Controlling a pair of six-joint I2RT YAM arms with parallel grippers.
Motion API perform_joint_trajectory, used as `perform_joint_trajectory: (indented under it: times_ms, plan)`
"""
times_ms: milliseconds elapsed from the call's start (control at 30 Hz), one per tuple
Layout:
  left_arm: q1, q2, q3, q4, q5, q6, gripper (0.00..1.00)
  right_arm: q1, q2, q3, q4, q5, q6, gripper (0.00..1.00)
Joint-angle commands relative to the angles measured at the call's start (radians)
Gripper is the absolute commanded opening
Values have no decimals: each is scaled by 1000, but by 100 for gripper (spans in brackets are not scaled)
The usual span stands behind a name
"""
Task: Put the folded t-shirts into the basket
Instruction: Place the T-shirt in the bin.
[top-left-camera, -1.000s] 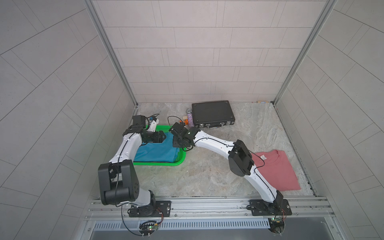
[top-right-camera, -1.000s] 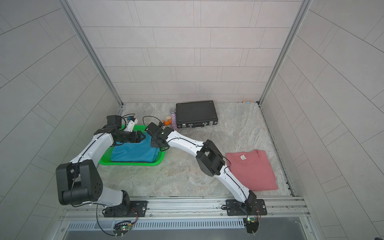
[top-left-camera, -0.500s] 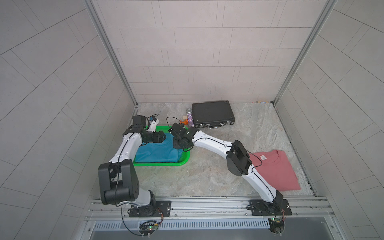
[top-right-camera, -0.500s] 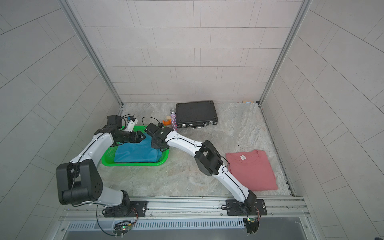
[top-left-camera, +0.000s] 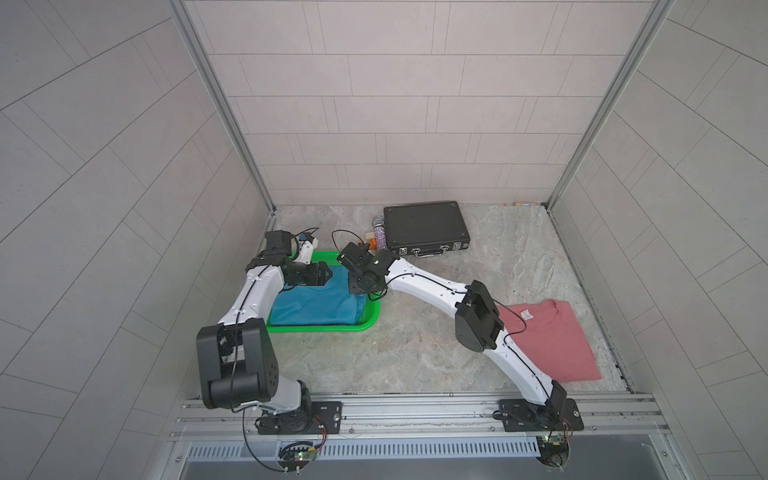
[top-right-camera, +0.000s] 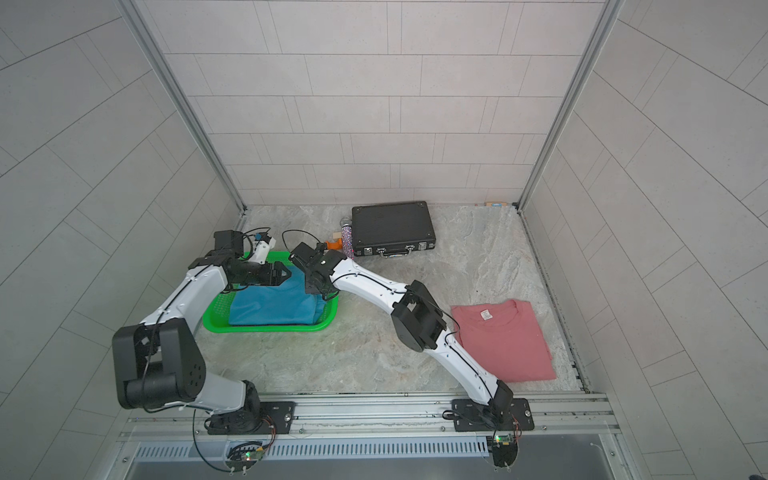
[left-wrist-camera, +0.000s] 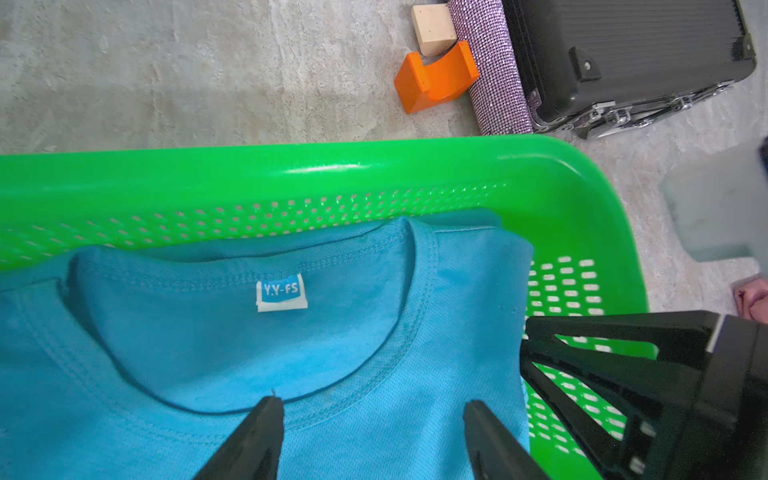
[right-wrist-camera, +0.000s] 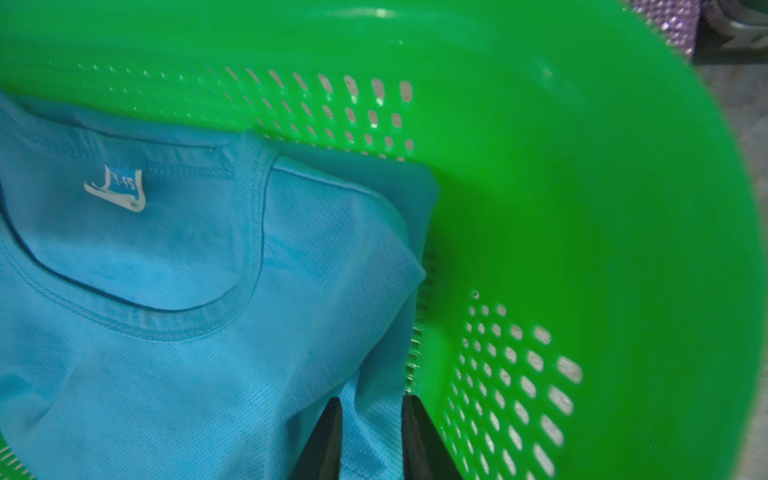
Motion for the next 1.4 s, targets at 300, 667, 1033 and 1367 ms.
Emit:
perform_joint_trajectory:
  times_ms: [300,667,1033,1367]
  plan:
    - [-25,-45,111,-205,202,45,68,-24,-304,-90,-84,57,-89,40]
    - [-162,24,-19,-62,174,-127,25,-63,-413,-423,81,-50,-5,47]
    - [-248,204,15,-25,273,-149,20,-87,-395,-495,180,-193,18,46]
    - [-245,214,19,-13,390,-148,58,-101,-400,-529,239,-242,23,46]
